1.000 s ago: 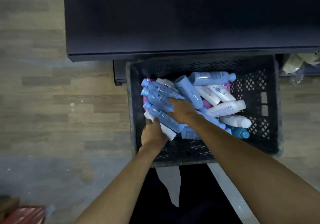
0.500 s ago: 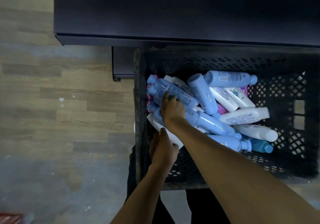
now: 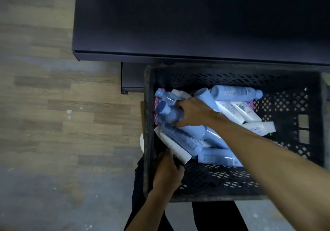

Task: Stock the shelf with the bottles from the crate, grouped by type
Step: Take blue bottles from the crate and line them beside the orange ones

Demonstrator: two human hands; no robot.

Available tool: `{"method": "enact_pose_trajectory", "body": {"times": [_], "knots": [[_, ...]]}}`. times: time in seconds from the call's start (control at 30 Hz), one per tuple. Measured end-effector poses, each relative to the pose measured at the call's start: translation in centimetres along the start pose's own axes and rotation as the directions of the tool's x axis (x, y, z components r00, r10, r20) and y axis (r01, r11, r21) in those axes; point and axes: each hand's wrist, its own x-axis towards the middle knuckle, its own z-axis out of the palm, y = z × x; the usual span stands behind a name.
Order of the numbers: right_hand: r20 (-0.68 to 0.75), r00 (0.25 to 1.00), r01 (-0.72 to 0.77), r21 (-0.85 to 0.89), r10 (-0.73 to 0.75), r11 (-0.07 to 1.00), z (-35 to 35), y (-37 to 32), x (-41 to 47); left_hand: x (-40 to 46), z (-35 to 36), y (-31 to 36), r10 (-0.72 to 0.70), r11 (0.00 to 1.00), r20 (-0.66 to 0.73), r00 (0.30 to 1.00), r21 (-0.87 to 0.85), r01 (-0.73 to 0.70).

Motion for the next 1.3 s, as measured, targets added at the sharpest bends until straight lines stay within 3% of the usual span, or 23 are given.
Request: {"method": "enact_pose_trajectory", "body": {"times": [0.13, 0.23, 0.37, 0.53, 0.7, 0.9, 1.3], "knots": [[-0.163, 0.985, 0.107, 0.363, -0.050, 0.926, -6.3, -0.3, -6.7, -1.2, -3.5, 2.9, 0.117, 0.977, -0.022, 0.993, -0.175, -0.119], [-0.260, 0.960, 0.211, 0.445, -0.100, 0.870, -11.4, -2.5, -11.2, -2.8, -6.8, 6.3, 0.250, 0.913, -0.047, 0.967, -0.321, -0.251], [-0.293, 0.947, 0.284, 0.566, -0.134, 0.774, -17.7, -4.9, -17.0, -6.4, -11.9, 11.4, 0.323, 0.837, -0.051, 0.945, -0.451, -0.311], [-0.388, 0.917, 0.352, 0.672, -0.095, 0.652, -23.9, -6.6, -23.7, -11.4, -16.9, 17.0, 0.466, 0.804, -0.053, 0.883, -0.393, -0.447], [-0.569, 0.821, 0.424, 0.560, -0.042, 0.712, -28.2, -8.1, -28.9, -14.9, -19.9, 21.7, 0.559, 0.744, -0.152, 0.815, -0.342, -0.574], [-0.765, 0.643, 0.521, 0.414, -0.025, 0.746, -32.6, -10.8, -33.0, -18.1, -23.5, 26.4, 0.667, 0.656, -0.225, 0.711, -0.275, -0.702], [-0.901, 0.370, 0.648, 0.073, -0.229, 0.758, -43.9, -17.5, -38.8, -25.6, -33.7, 33.9, 0.787, 0.492, -0.430, 0.442, 0.005, -0.870]]}}
